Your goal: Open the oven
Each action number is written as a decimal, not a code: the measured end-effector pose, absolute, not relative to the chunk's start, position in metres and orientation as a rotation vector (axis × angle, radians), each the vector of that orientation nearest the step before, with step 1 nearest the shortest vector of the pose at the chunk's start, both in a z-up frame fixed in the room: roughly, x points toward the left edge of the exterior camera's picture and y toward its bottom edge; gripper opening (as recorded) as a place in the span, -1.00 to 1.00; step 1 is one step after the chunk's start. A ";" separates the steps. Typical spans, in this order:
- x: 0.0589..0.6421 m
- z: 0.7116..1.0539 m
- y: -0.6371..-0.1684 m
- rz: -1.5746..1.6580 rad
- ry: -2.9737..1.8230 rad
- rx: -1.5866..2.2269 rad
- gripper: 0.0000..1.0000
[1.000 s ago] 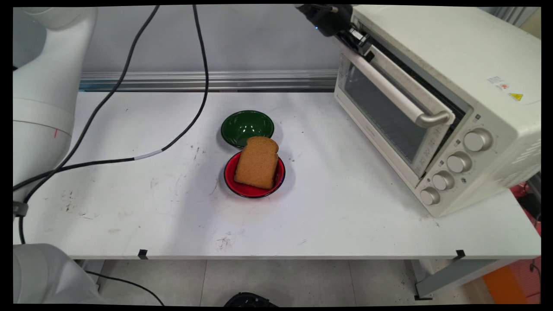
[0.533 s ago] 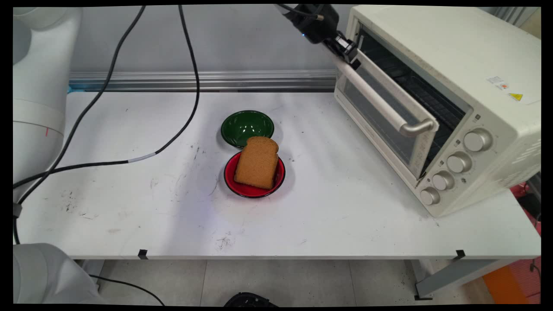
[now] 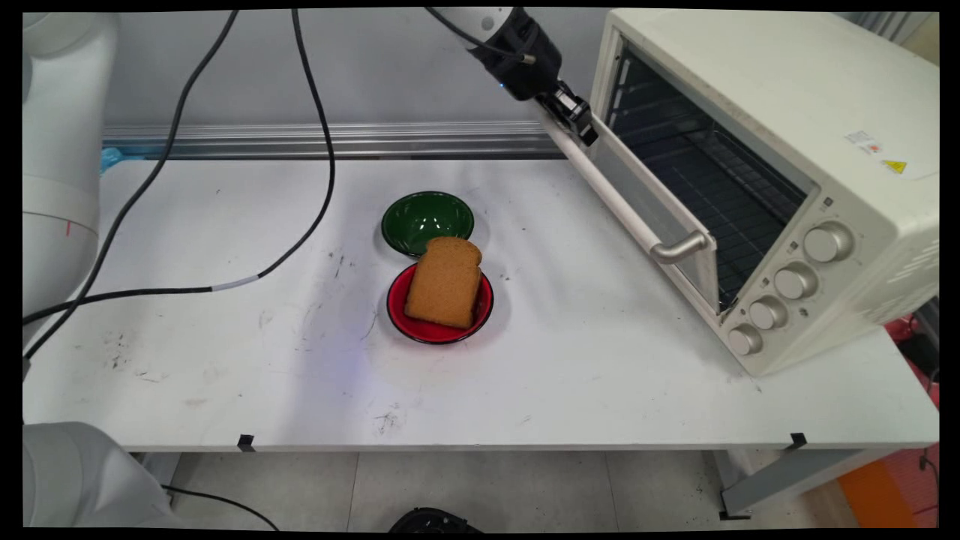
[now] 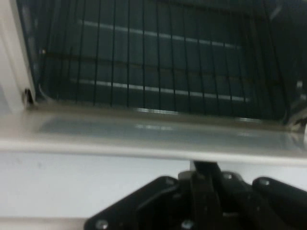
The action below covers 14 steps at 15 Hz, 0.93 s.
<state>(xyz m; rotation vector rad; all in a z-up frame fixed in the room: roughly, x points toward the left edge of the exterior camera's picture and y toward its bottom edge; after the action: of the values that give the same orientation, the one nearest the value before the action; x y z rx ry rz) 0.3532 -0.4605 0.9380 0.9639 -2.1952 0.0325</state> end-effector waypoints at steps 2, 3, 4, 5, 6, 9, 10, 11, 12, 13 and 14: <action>0.356 0.933 -0.457 0.031 -2.196 0.968 -1.00; 0.358 0.931 -0.455 0.031 -2.196 0.973 -1.00; 0.359 0.928 -0.453 0.028 -2.198 0.976 -1.00; 0.361 0.925 -0.451 0.027 -2.199 0.979 -1.00; 0.363 0.923 -0.449 0.024 -2.201 0.983 -1.00; 0.368 0.917 -0.444 0.018 -2.208 0.993 -1.00; 0.371 0.915 -0.442 0.015 -2.211 0.996 -1.00; 0.373 0.913 -0.440 0.013 -2.215 0.997 -1.00; 0.374 0.911 -0.438 0.010 -2.219 0.999 -1.00; 0.377 0.910 -0.435 0.007 -2.223 1.000 -1.00; 0.379 0.908 -0.432 0.003 -2.228 1.001 -1.00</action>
<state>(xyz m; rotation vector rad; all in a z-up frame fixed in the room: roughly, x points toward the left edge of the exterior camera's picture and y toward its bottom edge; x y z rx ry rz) 0.3790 -0.4321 0.9079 1.0009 -2.2276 0.0031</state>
